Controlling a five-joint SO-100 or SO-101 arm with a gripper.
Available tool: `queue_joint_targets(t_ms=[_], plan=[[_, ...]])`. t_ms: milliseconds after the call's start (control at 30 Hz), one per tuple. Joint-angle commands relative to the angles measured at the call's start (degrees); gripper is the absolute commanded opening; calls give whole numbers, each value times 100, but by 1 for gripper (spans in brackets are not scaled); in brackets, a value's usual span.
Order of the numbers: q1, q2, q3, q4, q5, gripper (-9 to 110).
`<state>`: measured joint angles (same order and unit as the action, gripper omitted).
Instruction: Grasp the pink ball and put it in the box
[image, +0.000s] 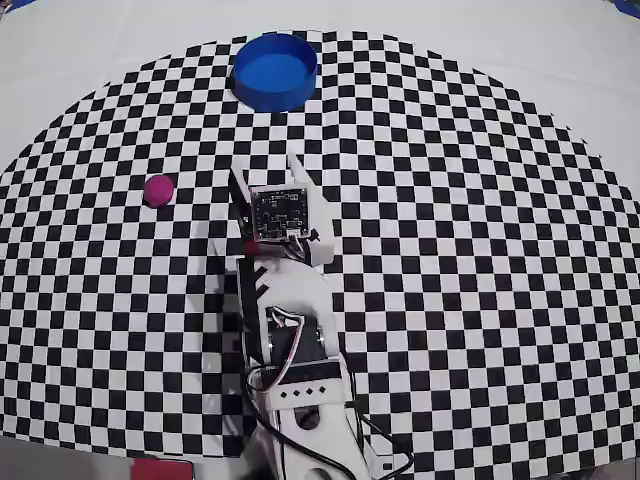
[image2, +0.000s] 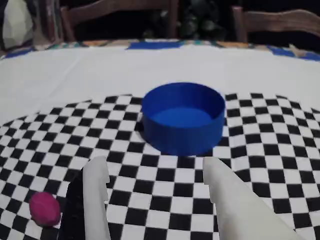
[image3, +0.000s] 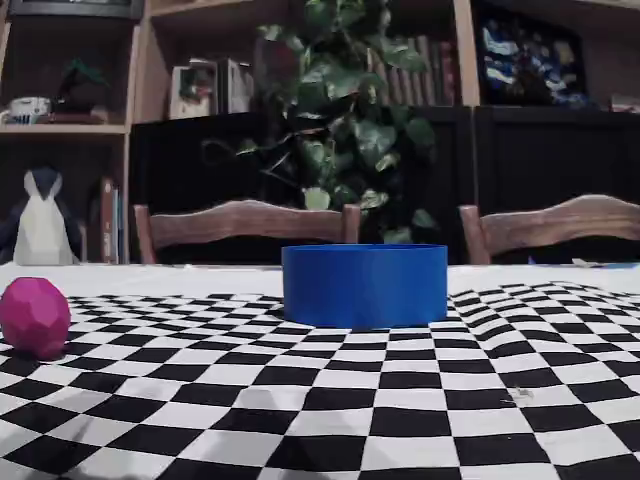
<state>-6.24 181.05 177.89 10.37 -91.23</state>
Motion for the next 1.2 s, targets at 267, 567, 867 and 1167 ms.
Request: queue_joint_targets(t_ms=[267,567,867,1167], plan=[[-791,-79,44,-44,-26,24],[-1134,-114,44,0,-26,27],[-1547,-123,44,0,-35,26],[-2188,-105,44,-70,-35,26]])
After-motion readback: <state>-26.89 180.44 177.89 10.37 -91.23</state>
